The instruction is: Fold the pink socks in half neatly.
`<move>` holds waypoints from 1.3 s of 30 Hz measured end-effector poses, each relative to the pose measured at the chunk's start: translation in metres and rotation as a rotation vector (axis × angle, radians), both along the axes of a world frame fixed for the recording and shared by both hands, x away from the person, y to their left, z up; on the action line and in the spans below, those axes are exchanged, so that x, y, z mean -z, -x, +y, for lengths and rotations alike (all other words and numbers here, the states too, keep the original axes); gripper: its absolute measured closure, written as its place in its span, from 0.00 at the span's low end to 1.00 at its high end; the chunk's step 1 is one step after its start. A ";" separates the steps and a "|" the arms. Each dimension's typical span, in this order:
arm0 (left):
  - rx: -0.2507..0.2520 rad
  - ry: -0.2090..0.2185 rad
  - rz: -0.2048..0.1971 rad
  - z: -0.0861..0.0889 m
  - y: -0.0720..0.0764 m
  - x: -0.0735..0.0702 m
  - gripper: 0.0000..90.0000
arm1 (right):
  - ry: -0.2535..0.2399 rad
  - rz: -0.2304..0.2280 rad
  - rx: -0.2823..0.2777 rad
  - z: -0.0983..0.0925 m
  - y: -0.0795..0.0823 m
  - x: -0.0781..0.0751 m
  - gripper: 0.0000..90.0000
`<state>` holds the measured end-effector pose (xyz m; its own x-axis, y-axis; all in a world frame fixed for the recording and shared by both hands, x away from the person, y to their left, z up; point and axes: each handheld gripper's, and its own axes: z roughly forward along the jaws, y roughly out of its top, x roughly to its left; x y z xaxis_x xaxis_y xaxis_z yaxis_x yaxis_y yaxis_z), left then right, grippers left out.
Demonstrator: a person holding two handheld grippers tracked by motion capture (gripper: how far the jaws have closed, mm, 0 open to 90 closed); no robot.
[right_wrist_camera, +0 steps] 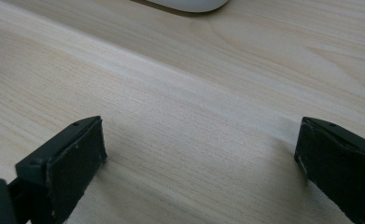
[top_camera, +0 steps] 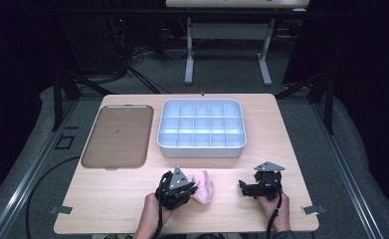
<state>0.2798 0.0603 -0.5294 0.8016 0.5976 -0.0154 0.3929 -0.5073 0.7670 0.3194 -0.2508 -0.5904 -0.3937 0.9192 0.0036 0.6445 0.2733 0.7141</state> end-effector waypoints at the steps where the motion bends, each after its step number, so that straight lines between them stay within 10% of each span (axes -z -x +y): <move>1: 0.007 0.001 0.005 -0.003 -0.001 0.001 0.90 | 0.000 -0.001 0.000 0.000 0.000 0.000 0.02; 15: 0.078 -0.031 0.072 -0.038 -0.020 0.038 0.87 | 0.002 0.001 -0.002 0.000 0.000 0.000 0.02; 20: 0.058 -0.034 0.073 -0.038 -0.020 0.038 0.62 | 0.002 0.000 -0.002 0.000 0.000 0.000 0.02; 27: -0.057 0.046 0.042 -0.004 -0.016 0.016 0.34 | -0.001 0.000 -0.001 0.000 0.000 0.000 0.02; 39: -0.222 0.054 0.097 0.044 -0.016 0.024 0.34 | 0.003 0.002 -0.001 0.000 0.000 0.000 0.02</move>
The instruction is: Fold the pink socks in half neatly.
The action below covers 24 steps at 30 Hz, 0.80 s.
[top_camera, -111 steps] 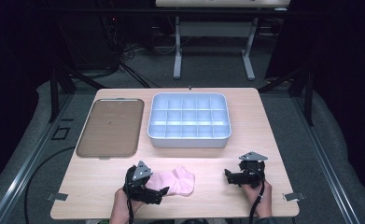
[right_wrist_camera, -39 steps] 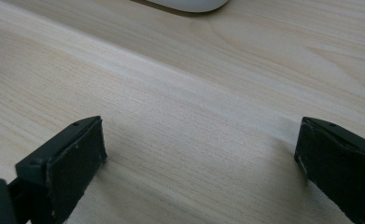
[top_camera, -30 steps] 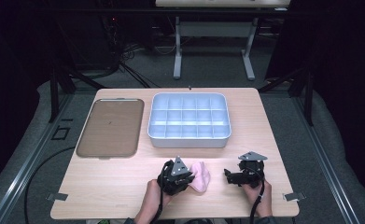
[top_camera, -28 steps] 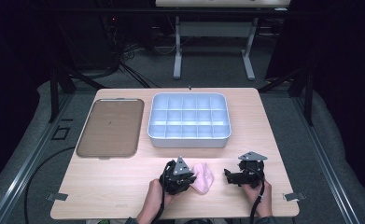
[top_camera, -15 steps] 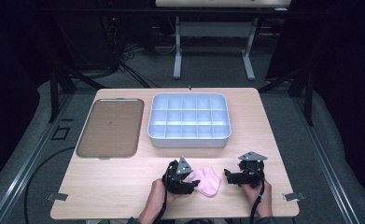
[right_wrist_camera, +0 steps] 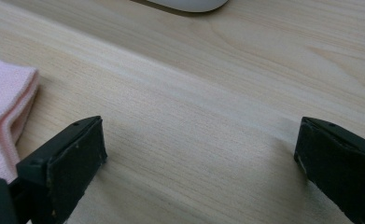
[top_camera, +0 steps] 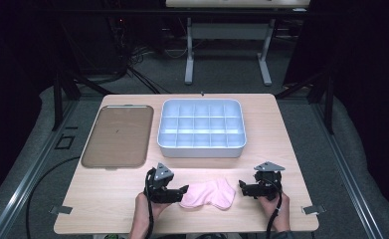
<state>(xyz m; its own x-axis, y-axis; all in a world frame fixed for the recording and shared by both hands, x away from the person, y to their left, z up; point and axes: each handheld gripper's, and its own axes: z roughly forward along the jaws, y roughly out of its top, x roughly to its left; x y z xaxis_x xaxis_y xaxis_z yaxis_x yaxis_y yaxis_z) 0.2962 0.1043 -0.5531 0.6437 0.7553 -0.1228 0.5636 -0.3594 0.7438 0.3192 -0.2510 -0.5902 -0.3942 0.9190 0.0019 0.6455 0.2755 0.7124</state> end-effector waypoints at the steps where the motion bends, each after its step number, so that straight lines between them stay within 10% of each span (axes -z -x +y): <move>1: 0.001 -0.004 0.009 0.001 0.001 0.002 0.35 | 0.000 -0.001 0.000 0.000 0.000 0.000 0.02; 24: 0.059 0.017 0.025 -0.004 0.010 0.030 0.81 | -0.003 -0.005 0.002 0.000 0.001 0.000 0.03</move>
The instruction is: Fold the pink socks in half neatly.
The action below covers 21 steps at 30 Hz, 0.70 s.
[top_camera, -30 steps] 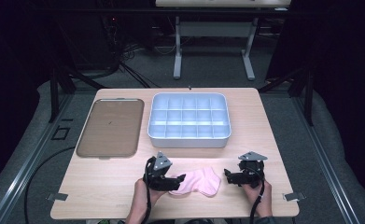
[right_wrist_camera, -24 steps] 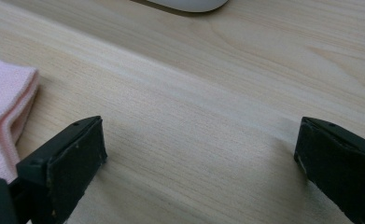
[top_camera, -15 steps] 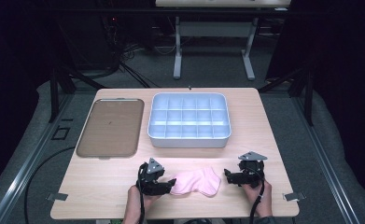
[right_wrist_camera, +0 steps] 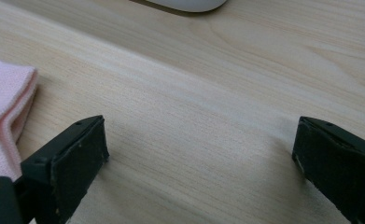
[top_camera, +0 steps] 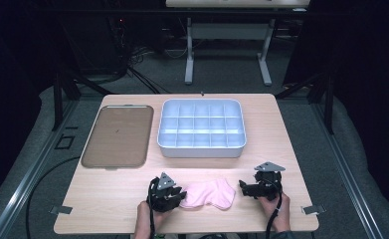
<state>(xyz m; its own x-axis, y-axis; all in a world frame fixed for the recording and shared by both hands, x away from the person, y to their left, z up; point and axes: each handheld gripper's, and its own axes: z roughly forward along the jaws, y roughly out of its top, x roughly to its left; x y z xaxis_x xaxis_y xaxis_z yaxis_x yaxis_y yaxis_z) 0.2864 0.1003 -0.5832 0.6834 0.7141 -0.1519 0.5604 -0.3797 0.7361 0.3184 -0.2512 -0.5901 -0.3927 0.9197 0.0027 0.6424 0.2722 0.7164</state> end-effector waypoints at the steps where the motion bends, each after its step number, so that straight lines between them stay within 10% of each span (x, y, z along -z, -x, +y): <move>1: 0.001 -0.002 -0.003 0.000 0.000 0.000 0.82 | 0.000 0.000 0.000 0.000 0.000 0.000 0.03; 21: -0.003 0.038 -0.025 0.004 0.002 0.006 0.89 | -0.004 -0.007 0.021 -0.001 0.003 -0.002 0.14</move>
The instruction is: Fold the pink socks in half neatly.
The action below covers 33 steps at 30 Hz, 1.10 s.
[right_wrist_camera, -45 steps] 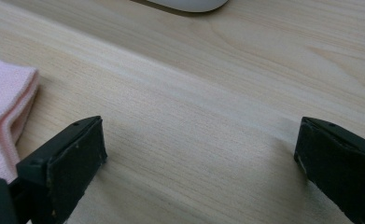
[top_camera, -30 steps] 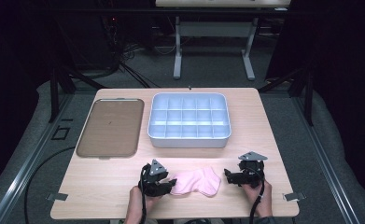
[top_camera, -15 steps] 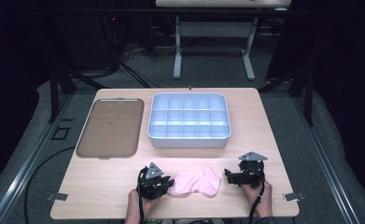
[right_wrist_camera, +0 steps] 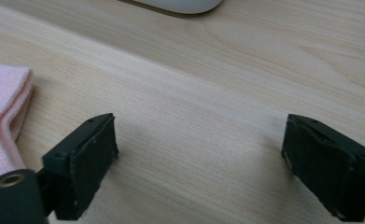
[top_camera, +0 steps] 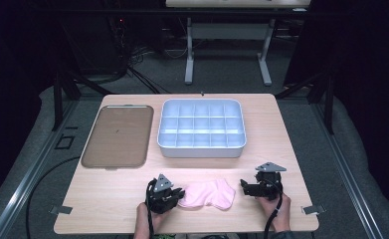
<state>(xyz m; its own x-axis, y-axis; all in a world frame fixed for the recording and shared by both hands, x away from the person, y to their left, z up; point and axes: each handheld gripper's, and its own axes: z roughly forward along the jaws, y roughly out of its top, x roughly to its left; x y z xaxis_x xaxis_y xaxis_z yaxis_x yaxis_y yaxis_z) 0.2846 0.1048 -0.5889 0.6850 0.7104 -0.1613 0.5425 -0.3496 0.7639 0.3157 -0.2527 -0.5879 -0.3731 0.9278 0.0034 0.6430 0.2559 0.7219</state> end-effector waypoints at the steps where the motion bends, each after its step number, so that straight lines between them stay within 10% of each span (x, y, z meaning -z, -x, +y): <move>1: -0.002 0.001 0.000 0.000 0.000 0.000 0.89 | -0.001 0.002 0.005 0.000 0.000 0.000 0.15; 6: -0.005 0.006 0.003 0.000 -0.001 0.000 0.89 | -0.015 0.007 0.009 -0.001 0.002 -0.002 0.17; 13: -0.008 0.005 0.002 0.001 -0.001 0.000 0.89 | -0.242 0.065 -0.021 -0.007 0.020 -0.011 0.35; 30: -0.007 0.001 -0.006 0.001 0.000 0.001 0.89 | -0.191 0.139 -0.120 0.041 0.040 -0.011 0.60; 33: -0.008 0.003 -0.005 0.001 0.000 0.001 0.89 | -0.112 0.128 -0.126 0.050 0.044 -0.013 0.65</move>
